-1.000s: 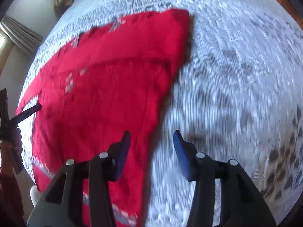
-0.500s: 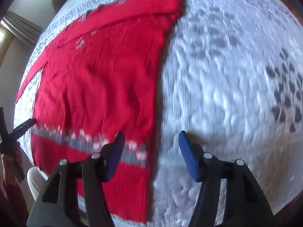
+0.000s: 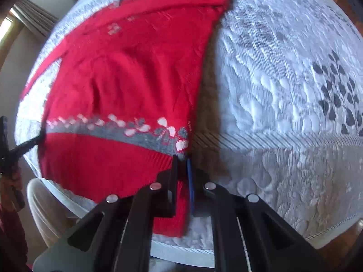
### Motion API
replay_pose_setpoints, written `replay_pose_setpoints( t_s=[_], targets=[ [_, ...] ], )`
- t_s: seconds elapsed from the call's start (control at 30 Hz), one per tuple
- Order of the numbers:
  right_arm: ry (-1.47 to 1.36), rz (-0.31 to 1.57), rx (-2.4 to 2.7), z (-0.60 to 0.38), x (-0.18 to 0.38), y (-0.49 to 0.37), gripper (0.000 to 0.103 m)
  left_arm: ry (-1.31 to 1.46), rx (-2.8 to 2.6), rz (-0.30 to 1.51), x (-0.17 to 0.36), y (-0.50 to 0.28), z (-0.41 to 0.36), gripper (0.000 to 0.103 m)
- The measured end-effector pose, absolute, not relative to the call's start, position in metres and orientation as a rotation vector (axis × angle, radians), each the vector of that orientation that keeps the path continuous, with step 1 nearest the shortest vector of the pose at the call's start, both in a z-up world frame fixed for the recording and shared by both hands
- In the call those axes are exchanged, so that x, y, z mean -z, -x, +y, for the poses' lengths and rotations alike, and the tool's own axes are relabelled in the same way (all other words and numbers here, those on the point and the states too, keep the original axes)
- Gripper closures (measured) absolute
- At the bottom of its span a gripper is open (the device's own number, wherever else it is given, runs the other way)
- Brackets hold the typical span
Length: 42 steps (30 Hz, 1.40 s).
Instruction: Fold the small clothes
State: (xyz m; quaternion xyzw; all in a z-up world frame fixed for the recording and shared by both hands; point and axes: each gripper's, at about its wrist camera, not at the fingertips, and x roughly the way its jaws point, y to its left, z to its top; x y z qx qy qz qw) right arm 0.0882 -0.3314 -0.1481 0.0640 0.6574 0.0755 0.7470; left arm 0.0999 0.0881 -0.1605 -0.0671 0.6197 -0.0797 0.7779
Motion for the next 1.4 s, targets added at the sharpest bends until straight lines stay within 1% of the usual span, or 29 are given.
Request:
replay_pose_setpoints(
  t_s=[0.03, 0.1, 0.17, 0.2, 0.23, 0.27, 0.3, 0.37, 0.53, 0.67, 0.83, 0.9, 0.97, 1.1, 1.17, 1.2, 1.23, 1.33, 1.4],
  targets=[
    [-0.143, 1.489, -0.138, -0.334, 0.166, -0.089, 0.097, 0.151, 0.173, 1.341, 0.162, -0.1, 0.089, 0.096],
    [-0.139, 1.487, -0.136, -0.332, 0.168, -0.091, 0.096, 0.148, 0.179, 1.342, 0.16, -0.101, 0.088, 0.096],
    [-0.107, 1.481, -0.134, -0.327, 0.163, -0.092, 0.085, 0.135, 0.202, 1.339, 0.154, -0.106, 0.086, 0.091],
    [-0.089, 1.456, -0.114, -0.322, 0.153, -0.095, 0.078, 0.137, 0.212, 1.34, 0.152, -0.107, 0.087, 0.085],
    [-0.089, 1.456, -0.114, -0.322, 0.153, -0.095, 0.068, 0.15, 0.219, 1.34, 0.148, -0.11, 0.091, 0.079],
    [-0.068, 1.439, -0.105, -0.321, 0.146, -0.096, 0.068, 0.175, 0.225, 1.331, 0.143, -0.114, 0.098, 0.065],
    [-0.045, 1.42, -0.099, -0.318, 0.14, -0.098, 0.068, 0.199, 0.209, 1.304, 0.137, -0.12, 0.109, 0.054],
    [-0.016, 1.38, -0.097, -0.309, 0.127, -0.103, 0.068, 0.214, 0.143, 1.264, 0.127, -0.135, 0.134, 0.052],
    [-0.002, 1.341, -0.162, -0.277, 0.113, -0.128, 0.068, 0.336, -0.075, 1.223, 0.125, -0.199, 0.222, 0.052],
    [0.025, 1.339, -0.213, -0.254, 0.119, -0.143, 0.068, 0.388, -0.248, 1.201, 0.128, -0.244, 0.289, 0.052],
    [0.082, 1.355, -0.253, -0.216, 0.138, -0.172, 0.068, 0.626, -0.363, 1.156, 0.137, -0.273, 0.364, 0.052],
    [0.108, 1.352, -0.261, -0.206, 0.142, -0.178, 0.068, 0.698, -0.383, 1.144, 0.144, -0.28, 0.38, 0.055],
    [0.121, 1.354, -0.259, -0.199, 0.146, -0.181, 0.068, 0.778, -0.396, 1.122, 0.151, -0.283, 0.395, 0.055],
    [0.112, 1.365, -0.257, -0.197, 0.156, -0.187, 0.068, 0.847, -0.424, 1.099, 0.153, -0.294, 0.41, 0.056],
    [0.117, 1.372, -0.248, -0.199, 0.16, -0.187, 0.068, 0.857, -0.446, 1.081, 0.154, -0.303, 0.413, 0.066],
    [0.121, 1.374, -0.244, -0.199, 0.162, -0.188, 0.068, 0.864, -0.458, 1.072, 0.153, -0.305, 0.416, 0.076],
    [0.124, 1.375, -0.239, -0.2, 0.164, -0.187, 0.068, 0.874, -0.466, 1.065, 0.154, -0.307, 0.419, 0.082],
    [0.112, 1.375, -0.239, -0.203, 0.167, -0.188, 0.068, 0.888, -0.479, 1.04, 0.153, -0.308, 0.421, 0.092],
    [0.106, 1.37, -0.24, -0.206, 0.168, -0.187, 0.068, 0.878, -0.483, 1.011, 0.148, -0.309, 0.417, 0.094]
  ],
)
